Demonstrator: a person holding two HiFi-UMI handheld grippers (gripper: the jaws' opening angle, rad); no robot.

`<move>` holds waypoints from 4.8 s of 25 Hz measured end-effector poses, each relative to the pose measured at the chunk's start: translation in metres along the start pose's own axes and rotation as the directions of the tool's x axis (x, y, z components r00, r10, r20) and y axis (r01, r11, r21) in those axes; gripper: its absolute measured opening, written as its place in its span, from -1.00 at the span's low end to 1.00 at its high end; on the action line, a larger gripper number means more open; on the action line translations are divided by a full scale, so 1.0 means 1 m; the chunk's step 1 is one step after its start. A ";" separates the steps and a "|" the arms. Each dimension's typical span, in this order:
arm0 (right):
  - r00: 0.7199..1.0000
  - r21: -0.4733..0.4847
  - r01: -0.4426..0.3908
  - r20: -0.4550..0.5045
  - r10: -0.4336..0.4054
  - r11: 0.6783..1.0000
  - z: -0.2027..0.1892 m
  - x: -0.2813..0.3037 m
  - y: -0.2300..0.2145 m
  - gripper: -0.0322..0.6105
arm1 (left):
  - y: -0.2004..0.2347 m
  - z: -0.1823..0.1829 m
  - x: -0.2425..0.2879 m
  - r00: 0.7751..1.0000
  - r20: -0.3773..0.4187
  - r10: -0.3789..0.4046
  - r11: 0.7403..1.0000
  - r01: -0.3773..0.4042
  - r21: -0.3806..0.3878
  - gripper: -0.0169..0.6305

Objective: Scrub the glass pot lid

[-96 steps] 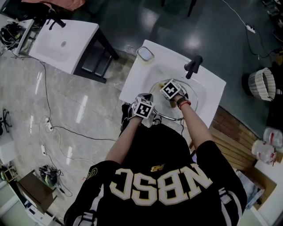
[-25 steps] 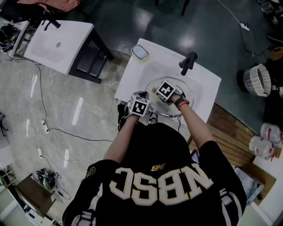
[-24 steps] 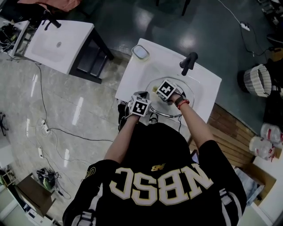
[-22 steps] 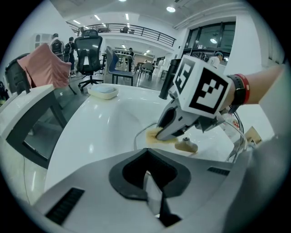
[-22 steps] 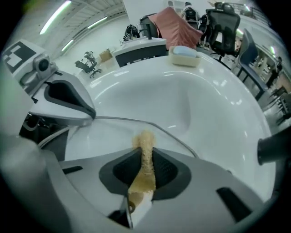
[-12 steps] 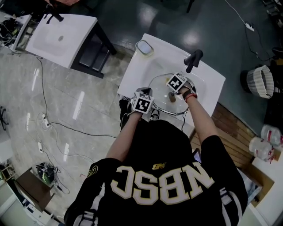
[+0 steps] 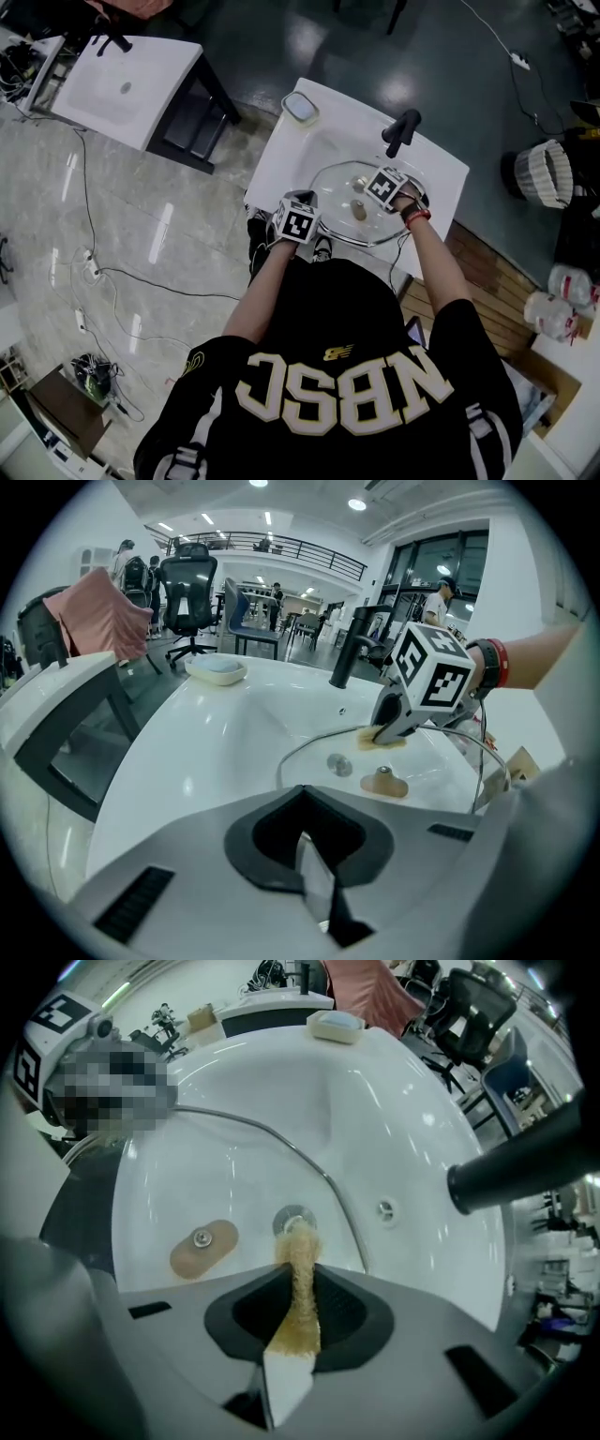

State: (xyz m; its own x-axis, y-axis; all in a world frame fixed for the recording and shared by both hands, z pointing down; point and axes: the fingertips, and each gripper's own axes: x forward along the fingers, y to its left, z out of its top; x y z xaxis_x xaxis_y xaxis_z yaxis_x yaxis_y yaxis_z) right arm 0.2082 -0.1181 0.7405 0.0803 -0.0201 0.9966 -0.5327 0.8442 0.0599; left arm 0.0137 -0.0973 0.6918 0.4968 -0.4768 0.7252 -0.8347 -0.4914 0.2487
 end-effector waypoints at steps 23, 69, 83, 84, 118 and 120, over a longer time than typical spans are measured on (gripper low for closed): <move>0.928 -0.123 -0.341 0.116 0.355 0.932 -0.006 -0.077 0.114 -0.68 | -0.005 0.000 0.001 1.000 -0.024 -0.017 1.000 0.017 0.015 -0.91; 0.849 -0.059 -0.516 0.096 0.519 0.855 0.006 -0.068 0.116 -0.68 | -0.007 0.002 0.001 1.000 -0.006 -0.011 1.000 0.011 0.005 -0.91; 0.960 0.085 -0.252 0.150 0.237 0.964 0.062 0.004 0.042 -0.68 | -0.006 0.001 0.002 1.000 -0.008 -0.008 1.000 0.008 0.006 -0.91; 0.967 0.097 -0.227 0.144 0.212 0.969 0.057 0.006 0.034 -0.68 | -0.006 0.001 0.001 1.000 -0.009 -0.009 1.000 0.009 0.005 -0.91; 0.909 0.195 -0.403 0.203 0.365 0.894 0.057 -0.009 0.065 -0.67 | -0.007 0.000 0.001 1.000 -0.004 -0.008 1.000 0.008 0.009 -0.91; 0.941 0.208 -0.321 0.183 0.286 0.924 0.046 -0.003 0.045 -0.67 | -0.007 0.001 0.002 1.000 -0.002 -0.006 1.000 0.006 0.010 -0.91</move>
State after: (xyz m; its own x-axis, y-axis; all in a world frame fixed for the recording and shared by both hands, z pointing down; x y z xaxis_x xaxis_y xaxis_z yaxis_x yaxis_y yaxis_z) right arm 0.1449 -0.1043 0.7425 -0.2305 0.1245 0.9651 -0.6930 0.6752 -0.2526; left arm 0.0203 -0.0952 0.6909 0.5016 -0.4722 0.7249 -0.8290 -0.5020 0.2466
